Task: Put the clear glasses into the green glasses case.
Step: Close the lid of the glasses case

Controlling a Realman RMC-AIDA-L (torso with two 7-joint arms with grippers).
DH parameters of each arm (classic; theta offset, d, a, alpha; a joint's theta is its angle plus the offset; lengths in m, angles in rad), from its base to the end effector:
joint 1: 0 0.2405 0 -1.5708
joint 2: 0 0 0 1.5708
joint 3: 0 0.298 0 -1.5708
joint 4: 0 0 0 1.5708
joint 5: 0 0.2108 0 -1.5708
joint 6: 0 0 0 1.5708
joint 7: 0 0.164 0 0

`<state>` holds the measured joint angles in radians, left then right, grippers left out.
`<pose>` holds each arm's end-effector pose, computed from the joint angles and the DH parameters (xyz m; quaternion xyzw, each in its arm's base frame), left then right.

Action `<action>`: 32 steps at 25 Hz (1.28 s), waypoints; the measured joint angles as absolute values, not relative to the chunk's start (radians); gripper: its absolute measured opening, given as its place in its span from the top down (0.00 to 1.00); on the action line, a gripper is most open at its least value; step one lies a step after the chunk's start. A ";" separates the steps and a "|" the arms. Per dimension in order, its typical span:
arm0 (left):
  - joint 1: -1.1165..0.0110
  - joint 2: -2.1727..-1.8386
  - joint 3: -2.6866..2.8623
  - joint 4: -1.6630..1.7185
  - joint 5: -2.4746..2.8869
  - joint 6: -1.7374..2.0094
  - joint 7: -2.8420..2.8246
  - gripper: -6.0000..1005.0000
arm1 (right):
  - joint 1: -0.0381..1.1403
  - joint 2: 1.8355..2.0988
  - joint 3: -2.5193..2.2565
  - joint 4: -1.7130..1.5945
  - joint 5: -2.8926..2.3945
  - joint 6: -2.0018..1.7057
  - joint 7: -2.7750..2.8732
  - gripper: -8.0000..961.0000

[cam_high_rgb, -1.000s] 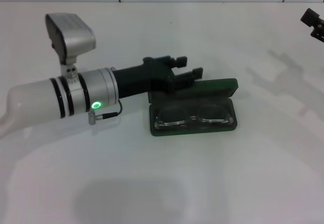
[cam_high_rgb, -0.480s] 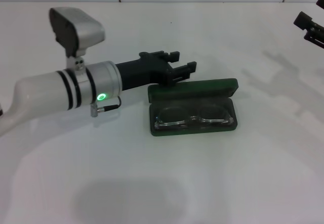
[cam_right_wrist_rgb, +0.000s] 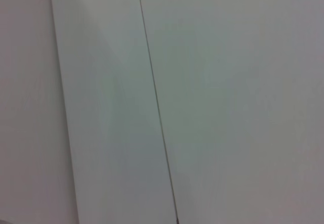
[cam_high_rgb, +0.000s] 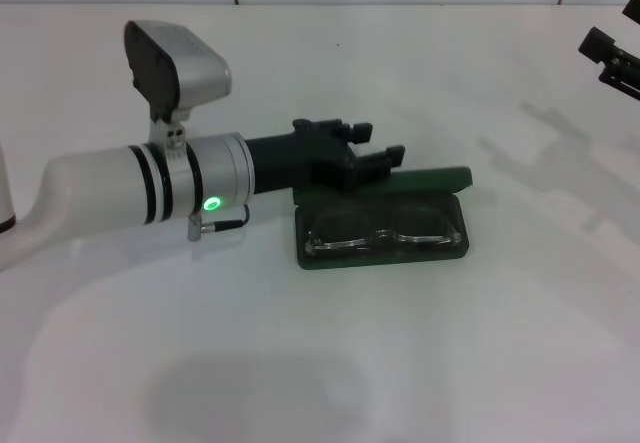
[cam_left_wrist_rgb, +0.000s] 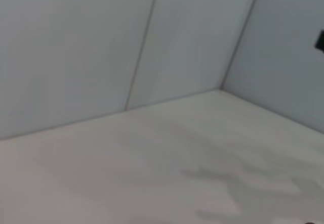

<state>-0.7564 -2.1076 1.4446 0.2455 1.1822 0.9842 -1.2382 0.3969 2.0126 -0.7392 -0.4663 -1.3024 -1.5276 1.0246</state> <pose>-0.2254 0.4030 -0.1495 -0.9246 -0.2599 -0.2297 0.1577 0.3116 0.3571 0.0334 -0.8142 0.1662 0.4336 0.3484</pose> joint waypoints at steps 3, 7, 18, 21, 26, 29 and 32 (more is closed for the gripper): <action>-0.743 -2.108 1.489 0.261 1.181 0.985 -1.237 0.40 | 0.397 2.012 -0.737 -0.466 -1.302 -1.528 1.025 0.09; -0.683 -2.108 1.538 0.324 1.181 0.985 -1.232 0.40 | 0.400 2.012 -0.735 -0.466 -1.302 -1.528 1.025 0.09; -0.584 -2.107 1.689 0.357 0.957 0.983 -1.030 0.40 | 0.399 2.009 -0.738 -0.468 -1.302 -1.528 1.025 0.09; -0.555 -2.107 1.781 0.363 0.813 0.983 -0.927 0.40 | 0.400 2.009 -0.736 -0.470 -1.302 -1.528 1.025 0.09; -0.544 -2.108 1.838 0.362 0.725 0.976 -0.862 0.40 | 0.402 2.010 -0.738 -0.473 -1.302 -1.527 1.025 0.09; -0.546 -2.108 1.840 0.358 0.727 0.969 -0.858 0.40 | 0.403 2.010 -0.738 -0.474 -1.302 -1.527 1.025 0.09; -0.543 -2.108 1.841 0.357 0.726 0.968 -0.845 0.40 | 0.403 2.009 -0.736 -0.474 -1.302 -1.524 1.025 0.09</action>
<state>-0.5431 -2.1077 1.8407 0.3566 0.7263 0.9678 -0.8455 0.4034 2.0092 -0.7358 -0.4745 -1.3020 -1.5241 1.0246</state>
